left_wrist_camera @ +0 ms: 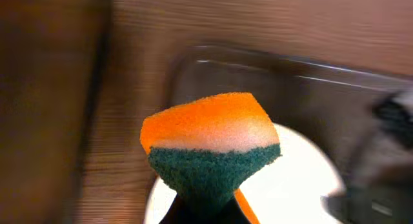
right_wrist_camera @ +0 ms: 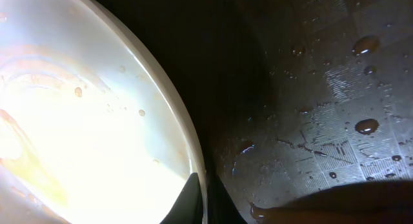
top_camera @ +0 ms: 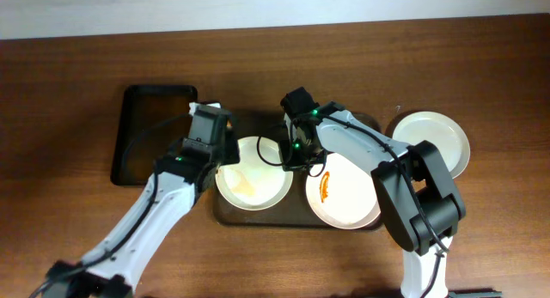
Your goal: Clean dirty plates on tray and stack at the side
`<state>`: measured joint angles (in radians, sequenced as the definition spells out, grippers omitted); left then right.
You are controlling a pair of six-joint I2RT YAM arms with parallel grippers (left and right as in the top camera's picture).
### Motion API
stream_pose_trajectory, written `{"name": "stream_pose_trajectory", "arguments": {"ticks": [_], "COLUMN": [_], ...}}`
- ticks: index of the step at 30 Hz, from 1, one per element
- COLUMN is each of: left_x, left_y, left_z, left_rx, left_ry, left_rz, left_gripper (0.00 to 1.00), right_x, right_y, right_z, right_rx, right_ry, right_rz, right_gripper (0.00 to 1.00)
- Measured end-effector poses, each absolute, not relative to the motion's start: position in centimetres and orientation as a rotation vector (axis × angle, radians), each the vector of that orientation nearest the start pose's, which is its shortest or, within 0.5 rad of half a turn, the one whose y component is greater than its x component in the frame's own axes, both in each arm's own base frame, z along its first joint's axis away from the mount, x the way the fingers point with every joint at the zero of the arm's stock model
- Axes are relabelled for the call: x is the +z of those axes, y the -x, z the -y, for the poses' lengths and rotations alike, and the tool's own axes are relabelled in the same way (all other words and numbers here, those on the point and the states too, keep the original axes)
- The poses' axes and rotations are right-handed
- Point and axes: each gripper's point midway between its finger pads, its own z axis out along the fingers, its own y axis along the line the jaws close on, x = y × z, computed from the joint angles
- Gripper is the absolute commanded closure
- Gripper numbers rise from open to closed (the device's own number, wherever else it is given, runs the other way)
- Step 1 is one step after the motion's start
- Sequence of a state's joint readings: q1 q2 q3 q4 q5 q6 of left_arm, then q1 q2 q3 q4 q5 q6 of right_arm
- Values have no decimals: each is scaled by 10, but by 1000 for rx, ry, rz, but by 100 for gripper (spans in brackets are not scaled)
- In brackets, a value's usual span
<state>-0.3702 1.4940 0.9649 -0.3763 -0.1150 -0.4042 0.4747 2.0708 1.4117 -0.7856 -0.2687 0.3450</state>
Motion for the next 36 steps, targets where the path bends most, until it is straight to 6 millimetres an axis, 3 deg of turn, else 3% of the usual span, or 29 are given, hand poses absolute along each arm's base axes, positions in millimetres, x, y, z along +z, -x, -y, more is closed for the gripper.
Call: {"name": "stream_pose_trajectory", "arguments": {"ticks": [4, 9, 11, 14, 19, 22, 26, 30, 31, 33, 36], "left_x": [98, 27, 8, 8, 9, 13, 37, 88, 110, 112, 98], "left_y": [-364, -349, -345, -346, -346, -349, -355, -363, -362, -356, -346], "left_z": [149, 159, 158, 151, 112, 106, 100, 102, 106, 117, 144], "left_rx": [-372, -404, -386, -296, 62, 189, 303, 295, 255, 155, -53], "left_ry": [46, 66, 37, -74, -179, -230, -238, -206, -200, -226, -258], "left_rz": [-2552, -2764, -2813, -2810, -2815, -2778, -2689, -2550, -2509, -2529, -2604], "left_gripper": [100, 100, 100, 100, 100, 100, 100, 100, 100, 100, 100], "right_x": [5, 5, 5, 5, 5, 5, 5, 5, 5, 5, 5], "right_y": [-342, -342, -342, -342, -342, -343, -343, -343, -343, -343, -343], "right_z": [-226, -226, -226, -226, -226, -227, -227, -226, -226, -226, -226], "right_rx": [457, 455, 454, 454, 454, 461, 456, 451, 451, 450, 450], "right_ry": [227, 227, 227, 227, 228, 229, 229, 227, 227, 227, 226], "right_rz": [-3090, -3089, -3089, -3089, -3089, -3083, -3084, -3084, -3084, -3084, -3084], "right_gripper": [96, 96, 96, 96, 96, 96, 96, 96, 96, 96, 96]}}
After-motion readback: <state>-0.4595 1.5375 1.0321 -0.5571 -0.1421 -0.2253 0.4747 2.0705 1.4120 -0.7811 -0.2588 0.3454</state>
